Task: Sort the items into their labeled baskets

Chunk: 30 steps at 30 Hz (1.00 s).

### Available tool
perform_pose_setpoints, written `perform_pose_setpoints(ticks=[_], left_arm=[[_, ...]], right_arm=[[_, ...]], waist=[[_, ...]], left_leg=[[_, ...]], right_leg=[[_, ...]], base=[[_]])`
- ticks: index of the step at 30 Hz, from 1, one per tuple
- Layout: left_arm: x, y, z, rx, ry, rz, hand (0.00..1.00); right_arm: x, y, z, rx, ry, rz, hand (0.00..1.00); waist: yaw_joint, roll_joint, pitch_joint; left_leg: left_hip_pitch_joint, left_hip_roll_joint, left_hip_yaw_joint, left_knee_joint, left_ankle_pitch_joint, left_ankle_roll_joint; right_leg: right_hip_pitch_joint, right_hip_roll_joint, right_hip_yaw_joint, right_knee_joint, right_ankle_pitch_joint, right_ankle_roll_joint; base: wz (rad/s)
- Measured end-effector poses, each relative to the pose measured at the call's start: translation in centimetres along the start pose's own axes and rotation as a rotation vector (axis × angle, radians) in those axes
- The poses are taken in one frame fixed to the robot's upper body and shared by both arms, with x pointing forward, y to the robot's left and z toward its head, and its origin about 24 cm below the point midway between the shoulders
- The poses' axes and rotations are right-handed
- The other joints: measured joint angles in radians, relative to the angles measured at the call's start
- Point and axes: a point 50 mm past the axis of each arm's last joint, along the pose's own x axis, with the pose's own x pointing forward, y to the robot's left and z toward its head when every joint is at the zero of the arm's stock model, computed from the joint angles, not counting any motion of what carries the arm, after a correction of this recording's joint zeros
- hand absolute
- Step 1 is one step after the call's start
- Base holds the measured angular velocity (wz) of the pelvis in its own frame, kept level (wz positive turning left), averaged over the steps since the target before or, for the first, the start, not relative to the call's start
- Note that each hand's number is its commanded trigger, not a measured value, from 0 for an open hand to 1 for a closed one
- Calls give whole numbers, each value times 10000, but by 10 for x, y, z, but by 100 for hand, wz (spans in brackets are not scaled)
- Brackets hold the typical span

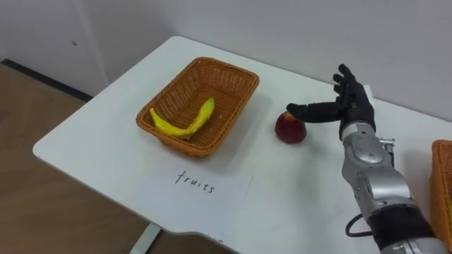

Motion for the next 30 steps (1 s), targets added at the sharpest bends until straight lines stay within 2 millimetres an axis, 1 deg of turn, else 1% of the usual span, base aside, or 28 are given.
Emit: perform_pose_setpoints(ticks=[5, 8, 11, 13, 15, 20, 23, 26, 30], left_arm=[[0, 1, 0, -4, -1, -11, 0], [0, 2, -2, 9, 53, -65, 0], [-1, 4, -2, 31, 57, -92, 0], [-1, 5, -3, -27, 71, -104, 0], [-1, 6, -3, -113, 93, -161, 0], [-1, 8, -5, -138, 165, -197, 0], [-1, 11, -5, -205, 173, -221, 0], [-1, 11, -5, -212, 156, -213, 0], [-1, 11, -4, -212, 159, -238, 0]], right_arm=[[0, 3, 0, -5, 2, 497, 0], [0, 8, -2, -157, 3, 822, 0], [-1, 11, -7, -351, 172, 1136, 0], [-2, 9, -16, -472, 520, 1246, 0], [-3, 9, -21, -637, 720, 1344, 0], [-4, 11, -25, -759, 836, 1722, 0], [-4, 12, -25, -903, 830, 1894, 0], [-4, 13, -25, -1106, 825, 1982, 0], [-4, 13, -31, -1409, 1047, 2012, 0]], waist=[[31, -56, -7], [34, -96, -13], [97, -131, 3], [260, -163, -2], [318, -194, 1], [326, -208, -6], [287, -200, -2], [257, -158, 19], [250, -46, 21]], left_leg=[[13, 0, 5, -33, 0, -1], [19, 5, -4, -25, -5, -9], [23, 2, -28, 0, -7, -12], [48, 1, -24, 6, -9, -13], [39, 1, -31, 8, -10, -14], [6, -17, -95, 36, -15, -18], [7, -26, -130, 105, -16, -19], [23, -30, -133, 173, -16, -19], [12, -51, -147, 184, -31, -12]], right_leg=[[-6, 3, 6, -1, -41, -2], [9, 16, -3, -25, -47, -6], [32, 18, -26, -36, -48, -7], [55, 11, -25, -29, -50, -6], [55, 10, -31, -18, -52, -6], [62, 5, -65, -16, -85, -4], [97, -1, -111, -9, -96, -6], [116, -8, -117, 7, -96, -6], [94, -43, -121, 126, -142, 5]], base=[[0], [1], [2], [0], [0], [4], [3], [0], [0]])
